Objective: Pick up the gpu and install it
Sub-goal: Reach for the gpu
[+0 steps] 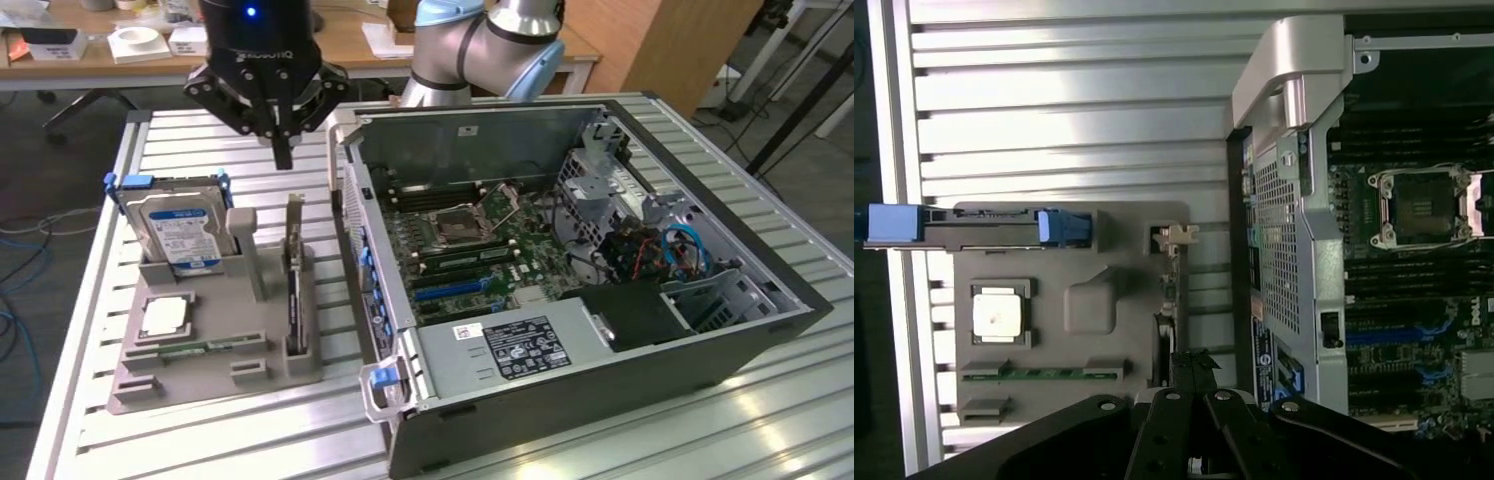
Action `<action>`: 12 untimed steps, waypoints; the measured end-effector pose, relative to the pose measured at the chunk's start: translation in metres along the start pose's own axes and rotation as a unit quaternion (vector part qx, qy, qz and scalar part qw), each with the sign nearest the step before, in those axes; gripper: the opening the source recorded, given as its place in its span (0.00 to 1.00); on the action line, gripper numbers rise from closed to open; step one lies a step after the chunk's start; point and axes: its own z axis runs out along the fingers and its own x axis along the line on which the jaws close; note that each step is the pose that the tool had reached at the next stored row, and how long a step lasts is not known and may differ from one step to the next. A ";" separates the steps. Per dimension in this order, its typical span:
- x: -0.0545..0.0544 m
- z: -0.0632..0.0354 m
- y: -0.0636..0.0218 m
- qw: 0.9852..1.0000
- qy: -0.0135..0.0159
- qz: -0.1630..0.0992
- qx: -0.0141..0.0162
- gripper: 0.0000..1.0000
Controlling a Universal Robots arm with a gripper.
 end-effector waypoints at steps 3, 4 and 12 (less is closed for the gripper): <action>0.001 -0.0001 -0.0009 1.000 0.000 0.000 0.000 0.10; 0.001 -0.0001 -0.0012 1.000 0.000 0.000 0.000 0.10; 0.006 -0.0003 -0.0030 1.000 0.000 0.000 0.000 0.10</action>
